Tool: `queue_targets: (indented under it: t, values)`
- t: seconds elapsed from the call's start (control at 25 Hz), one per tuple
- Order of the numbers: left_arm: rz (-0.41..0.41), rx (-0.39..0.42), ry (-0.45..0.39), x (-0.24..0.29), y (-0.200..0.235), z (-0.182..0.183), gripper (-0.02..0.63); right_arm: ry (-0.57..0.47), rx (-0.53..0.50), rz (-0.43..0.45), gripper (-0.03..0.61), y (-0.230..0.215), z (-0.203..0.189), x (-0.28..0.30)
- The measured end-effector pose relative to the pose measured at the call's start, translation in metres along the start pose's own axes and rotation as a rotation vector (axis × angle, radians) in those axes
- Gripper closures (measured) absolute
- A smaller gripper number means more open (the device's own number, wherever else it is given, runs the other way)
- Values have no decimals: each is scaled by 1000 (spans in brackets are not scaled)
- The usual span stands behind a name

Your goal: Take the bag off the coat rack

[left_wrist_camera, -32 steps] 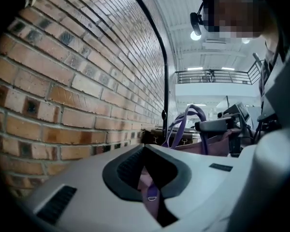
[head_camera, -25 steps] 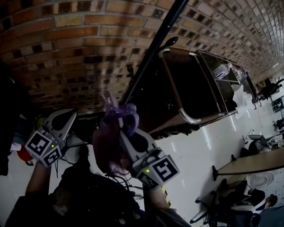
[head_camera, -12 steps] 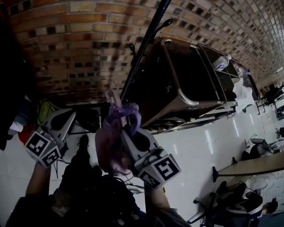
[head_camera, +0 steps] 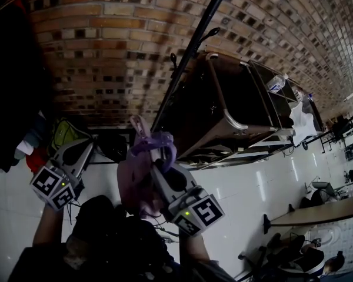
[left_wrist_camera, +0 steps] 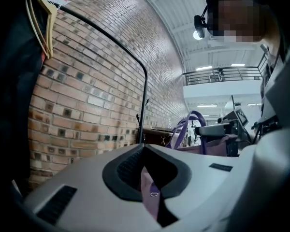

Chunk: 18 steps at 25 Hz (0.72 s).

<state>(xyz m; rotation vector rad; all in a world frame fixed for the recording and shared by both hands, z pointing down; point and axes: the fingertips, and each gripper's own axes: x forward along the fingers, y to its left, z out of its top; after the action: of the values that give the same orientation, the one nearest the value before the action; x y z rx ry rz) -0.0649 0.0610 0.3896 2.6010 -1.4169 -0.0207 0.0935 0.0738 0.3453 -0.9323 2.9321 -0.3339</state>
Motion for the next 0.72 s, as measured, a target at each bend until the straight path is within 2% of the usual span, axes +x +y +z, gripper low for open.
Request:
queue_targets:
  t: [0.16, 0.72]
  values:
    - [-4, -6, -1, -7, 5, 4, 603, -3, 7, 2, 534, 12, 0, 1]
    - [-66, 10, 18, -20, 17, 14, 603, 28, 50, -81, 534, 27, -16, 10]
